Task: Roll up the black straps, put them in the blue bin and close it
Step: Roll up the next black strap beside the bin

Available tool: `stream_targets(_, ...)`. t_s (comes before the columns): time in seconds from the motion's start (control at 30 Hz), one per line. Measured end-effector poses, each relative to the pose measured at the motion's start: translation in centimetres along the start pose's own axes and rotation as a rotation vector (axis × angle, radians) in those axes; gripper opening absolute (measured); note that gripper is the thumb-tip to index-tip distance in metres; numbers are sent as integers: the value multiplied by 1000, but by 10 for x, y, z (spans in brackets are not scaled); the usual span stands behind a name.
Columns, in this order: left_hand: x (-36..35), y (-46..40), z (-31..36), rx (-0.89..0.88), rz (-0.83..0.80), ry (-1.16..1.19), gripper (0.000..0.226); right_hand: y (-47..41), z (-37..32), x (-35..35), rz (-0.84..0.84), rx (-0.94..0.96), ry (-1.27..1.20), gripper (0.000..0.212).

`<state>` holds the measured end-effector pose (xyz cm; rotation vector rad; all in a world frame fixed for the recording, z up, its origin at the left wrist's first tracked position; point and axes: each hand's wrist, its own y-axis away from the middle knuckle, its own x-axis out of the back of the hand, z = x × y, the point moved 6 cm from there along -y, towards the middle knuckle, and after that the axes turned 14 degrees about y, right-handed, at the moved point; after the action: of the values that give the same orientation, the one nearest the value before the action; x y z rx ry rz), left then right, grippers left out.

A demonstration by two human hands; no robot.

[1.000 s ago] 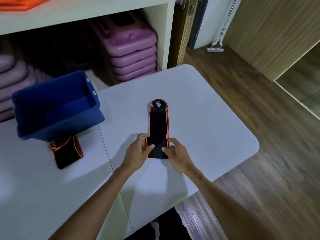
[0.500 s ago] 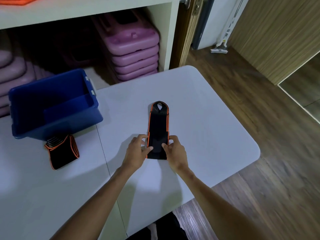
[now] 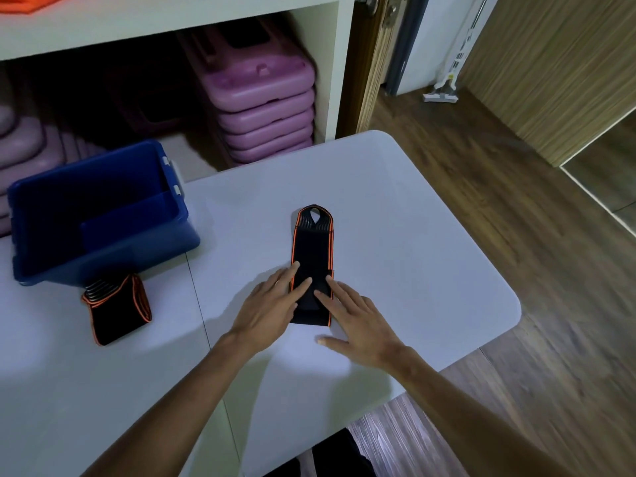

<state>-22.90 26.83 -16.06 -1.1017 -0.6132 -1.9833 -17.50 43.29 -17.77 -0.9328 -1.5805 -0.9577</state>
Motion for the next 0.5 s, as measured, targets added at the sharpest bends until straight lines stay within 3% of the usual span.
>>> stream_targets(0.13, 8, 3, -9, 49, -171, 204, 76, -5, 5, 4, 55, 20, 70, 73)
stream_targets(0.27, 6, 5, -11, 5, -306, 106, 91, -7, 4, 9, 147, 41, 79, 65)
stream_targets(0.4, 5, 1, -15, -30, -274, 40, 83, -10, 8, 20, 197, 20, 0, 52)
stream_targets(0.5, 5, 2, -13, -47, -250, 33, 75, -12, 10, 17, 129, 81, 22, 64)
